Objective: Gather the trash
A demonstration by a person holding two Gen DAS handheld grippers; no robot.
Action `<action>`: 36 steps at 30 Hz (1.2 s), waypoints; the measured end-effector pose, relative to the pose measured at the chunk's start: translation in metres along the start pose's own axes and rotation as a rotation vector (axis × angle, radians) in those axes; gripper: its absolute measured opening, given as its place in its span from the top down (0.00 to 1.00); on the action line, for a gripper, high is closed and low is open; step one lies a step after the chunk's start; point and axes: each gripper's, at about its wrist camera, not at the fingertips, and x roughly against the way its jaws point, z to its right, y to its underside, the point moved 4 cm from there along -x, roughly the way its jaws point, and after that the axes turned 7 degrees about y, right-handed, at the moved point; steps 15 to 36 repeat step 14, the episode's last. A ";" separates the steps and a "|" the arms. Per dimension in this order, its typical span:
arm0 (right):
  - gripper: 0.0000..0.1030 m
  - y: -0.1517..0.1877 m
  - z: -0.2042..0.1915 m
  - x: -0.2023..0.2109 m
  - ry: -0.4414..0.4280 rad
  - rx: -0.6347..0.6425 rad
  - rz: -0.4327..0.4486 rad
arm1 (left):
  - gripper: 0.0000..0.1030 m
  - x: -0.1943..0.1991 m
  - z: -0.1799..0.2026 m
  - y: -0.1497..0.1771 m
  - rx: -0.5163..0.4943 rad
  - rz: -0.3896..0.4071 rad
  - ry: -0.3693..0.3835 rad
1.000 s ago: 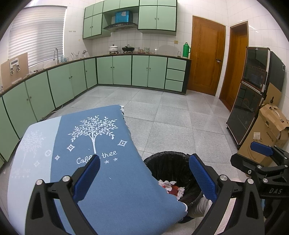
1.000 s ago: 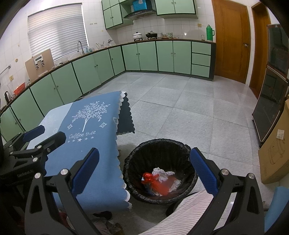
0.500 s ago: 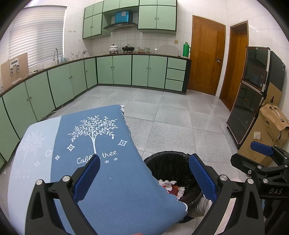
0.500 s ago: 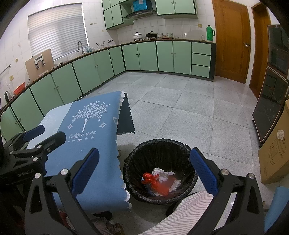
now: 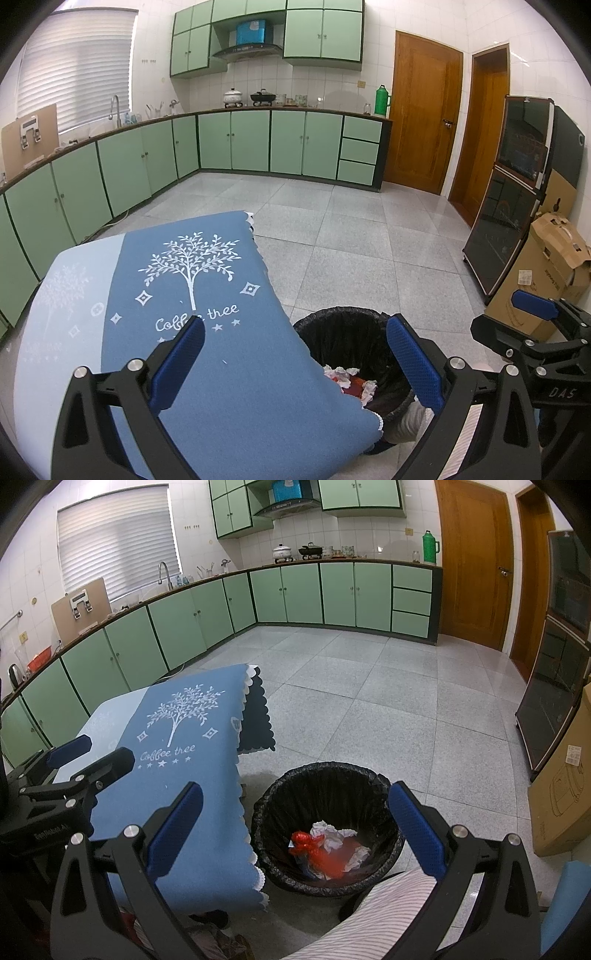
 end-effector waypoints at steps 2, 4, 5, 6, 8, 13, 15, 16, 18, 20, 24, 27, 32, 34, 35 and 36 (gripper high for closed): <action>0.05 0.000 0.001 -0.001 -0.001 0.002 -0.001 | 0.06 0.000 0.000 0.000 0.000 -0.001 0.000; 0.05 0.000 0.001 -0.001 0.000 0.002 -0.001 | 0.06 0.000 0.000 0.000 0.000 0.000 -0.001; 0.05 0.000 0.001 -0.001 0.000 0.002 -0.002 | 0.06 0.000 0.001 0.000 0.000 -0.001 -0.001; 0.05 0.001 0.002 -0.002 0.000 0.002 -0.003 | 0.06 0.000 0.000 0.000 0.000 -0.001 -0.002; 0.05 0.003 0.002 -0.003 0.000 0.002 -0.005 | 0.06 -0.001 0.000 0.001 0.000 -0.003 -0.004; 0.05 0.005 0.004 -0.006 0.000 0.005 -0.008 | 0.06 -0.002 0.003 0.001 0.002 -0.007 -0.007; 0.05 0.005 0.005 -0.007 -0.001 0.005 -0.010 | 0.06 -0.002 0.003 0.001 0.001 -0.007 -0.008; 0.05 0.005 0.005 -0.007 -0.001 0.005 -0.010 | 0.06 -0.002 0.003 0.001 0.001 -0.007 -0.008; 0.05 0.005 0.005 -0.007 -0.001 0.005 -0.010 | 0.06 -0.002 0.003 0.001 0.001 -0.007 -0.008; 0.05 0.005 0.005 -0.007 -0.001 0.005 -0.010 | 0.06 -0.002 0.003 0.001 0.001 -0.007 -0.008; 0.05 0.005 0.005 -0.007 -0.001 0.005 -0.010 | 0.06 -0.002 0.003 0.001 0.001 -0.007 -0.008; 0.05 0.005 0.005 -0.007 -0.001 0.005 -0.010 | 0.06 -0.002 0.003 0.001 0.001 -0.007 -0.008; 0.05 0.005 0.005 -0.007 -0.001 0.005 -0.010 | 0.06 -0.002 0.003 0.001 0.001 -0.007 -0.008; 0.05 0.005 0.005 -0.007 -0.001 0.005 -0.010 | 0.06 -0.002 0.003 0.001 0.001 -0.007 -0.008; 0.05 0.005 0.005 -0.007 -0.001 0.005 -0.010 | 0.06 -0.002 0.003 0.001 0.001 -0.007 -0.008; 0.05 0.005 0.005 -0.007 -0.001 0.005 -0.010 | 0.06 -0.002 0.003 0.001 0.001 -0.007 -0.008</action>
